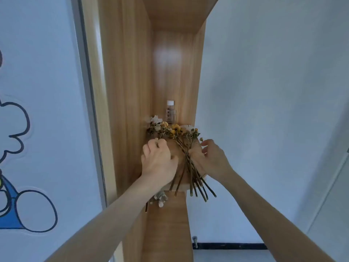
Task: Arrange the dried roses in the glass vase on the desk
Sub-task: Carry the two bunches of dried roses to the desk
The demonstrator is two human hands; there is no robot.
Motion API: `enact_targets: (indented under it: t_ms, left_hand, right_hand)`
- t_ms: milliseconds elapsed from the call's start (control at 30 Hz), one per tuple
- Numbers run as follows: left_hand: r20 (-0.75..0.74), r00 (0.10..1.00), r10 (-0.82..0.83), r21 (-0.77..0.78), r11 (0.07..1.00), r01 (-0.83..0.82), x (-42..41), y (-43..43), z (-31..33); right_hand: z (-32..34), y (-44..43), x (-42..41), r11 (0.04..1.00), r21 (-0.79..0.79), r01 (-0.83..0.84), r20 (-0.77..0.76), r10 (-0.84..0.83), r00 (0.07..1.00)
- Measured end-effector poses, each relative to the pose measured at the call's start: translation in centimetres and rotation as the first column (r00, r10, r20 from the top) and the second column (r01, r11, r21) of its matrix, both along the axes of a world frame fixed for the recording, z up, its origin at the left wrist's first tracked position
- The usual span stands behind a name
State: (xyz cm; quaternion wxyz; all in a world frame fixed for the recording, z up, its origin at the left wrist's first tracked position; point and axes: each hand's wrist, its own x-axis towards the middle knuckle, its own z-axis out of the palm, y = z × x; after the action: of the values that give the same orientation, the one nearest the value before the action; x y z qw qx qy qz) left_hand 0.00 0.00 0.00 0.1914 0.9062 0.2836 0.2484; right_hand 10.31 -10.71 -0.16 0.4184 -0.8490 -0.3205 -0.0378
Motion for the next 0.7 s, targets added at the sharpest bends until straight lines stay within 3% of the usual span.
enact_targets:
  t_ms: [100,200,333,700]
  left_hand:
    - [-0.202,0.962,0.185,0.025,0.983,-0.184,2.1,1.5,-0.6]
    - [-0.322,0.910,0.260,-0.020,0.959,-0.281,3.2,2.8,-1.4]
    - [-0.368,0.890,0.270,-0.016,0.955,-0.296,4.2,3.9,-2.5]
    - [-0.455,0.850,0.265,0.075,0.963,-0.260,5.4,5.1,-3.1]
  right_hand:
    - [-0.4,2.8,0.9,0.978,-0.209,0.016,-0.036,-0.024,0.999]
    - [-1.5,4.4,1.1,0.955,-0.296,0.026,-0.106,-0.060,0.993]
    - [-1.9,5.5,1.9,0.934,-0.338,0.113,-0.086,-0.150,0.985]
    - [-1.9,7.3,2.9,0.844,-0.529,0.091,-0.018,-0.118,0.993]
